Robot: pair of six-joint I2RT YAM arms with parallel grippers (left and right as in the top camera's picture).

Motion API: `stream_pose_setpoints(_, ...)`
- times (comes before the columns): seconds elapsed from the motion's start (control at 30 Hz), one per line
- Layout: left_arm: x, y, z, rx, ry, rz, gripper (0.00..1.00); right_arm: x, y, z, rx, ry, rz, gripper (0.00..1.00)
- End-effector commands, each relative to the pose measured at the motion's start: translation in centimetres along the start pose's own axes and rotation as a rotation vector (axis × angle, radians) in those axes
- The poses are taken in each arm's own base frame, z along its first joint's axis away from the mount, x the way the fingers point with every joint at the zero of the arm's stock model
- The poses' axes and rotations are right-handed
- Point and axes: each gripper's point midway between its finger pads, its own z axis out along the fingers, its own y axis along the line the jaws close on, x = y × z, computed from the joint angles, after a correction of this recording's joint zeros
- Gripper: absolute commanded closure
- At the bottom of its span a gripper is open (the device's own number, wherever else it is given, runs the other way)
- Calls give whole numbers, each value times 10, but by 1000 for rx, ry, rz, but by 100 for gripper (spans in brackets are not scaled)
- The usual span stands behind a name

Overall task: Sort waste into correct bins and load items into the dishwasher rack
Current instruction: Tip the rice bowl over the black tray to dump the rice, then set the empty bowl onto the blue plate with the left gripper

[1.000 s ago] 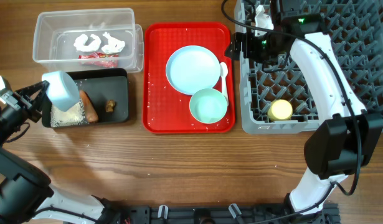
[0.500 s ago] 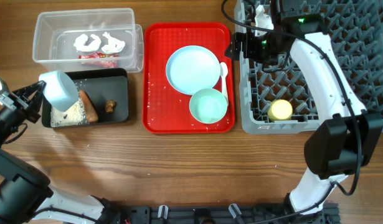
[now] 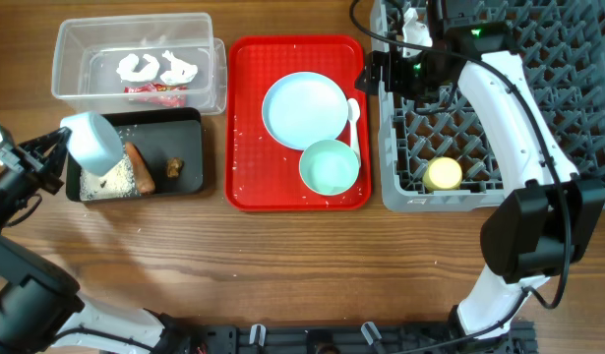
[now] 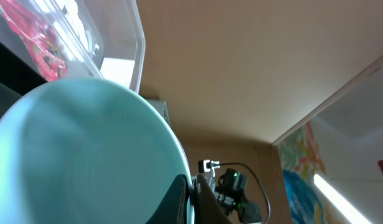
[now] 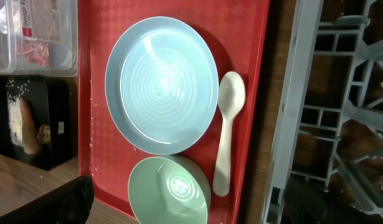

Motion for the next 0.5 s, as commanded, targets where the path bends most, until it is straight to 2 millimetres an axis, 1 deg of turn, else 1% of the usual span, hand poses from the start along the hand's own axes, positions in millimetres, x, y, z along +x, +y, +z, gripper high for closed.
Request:
stream_pose_setpoints(0.0, 11, -32, 28, -68, 63, 92, 96, -3, 0, 0, 4, -8, -21, 0)
stream_pose_setpoints(0.1, 17, -43, 59, -167, 107, 174, 96, -3, 0, 0, 4, -8, -21, 1)
stream_pose_setpoints(0.23, 34, -67, 115, -224, 175, 330, 96, -3, 0, 0, 5, -8, -21, 1)
stream_pose_setpoints(0.33, 54, -83, 161, -218, 225, 457, 96, -3, 0, 0, 5, -8, -22, 1)
stream_pose_setpoints(0.4, 76, -90, 198, -202, 261, 567, 96, -3, 0, 0, 5, -9, -21, 0)
stream_pose_setpoints(0.43, 87, -89, 215, -220, 263, 615, 96, -3, 0, 0, 5, -9, -21, 1)
stream_pose_setpoints(0.47, 95, -83, 232, -269, 245, 655, 96, -4, 0, 0, 5, -11, -18, 1)
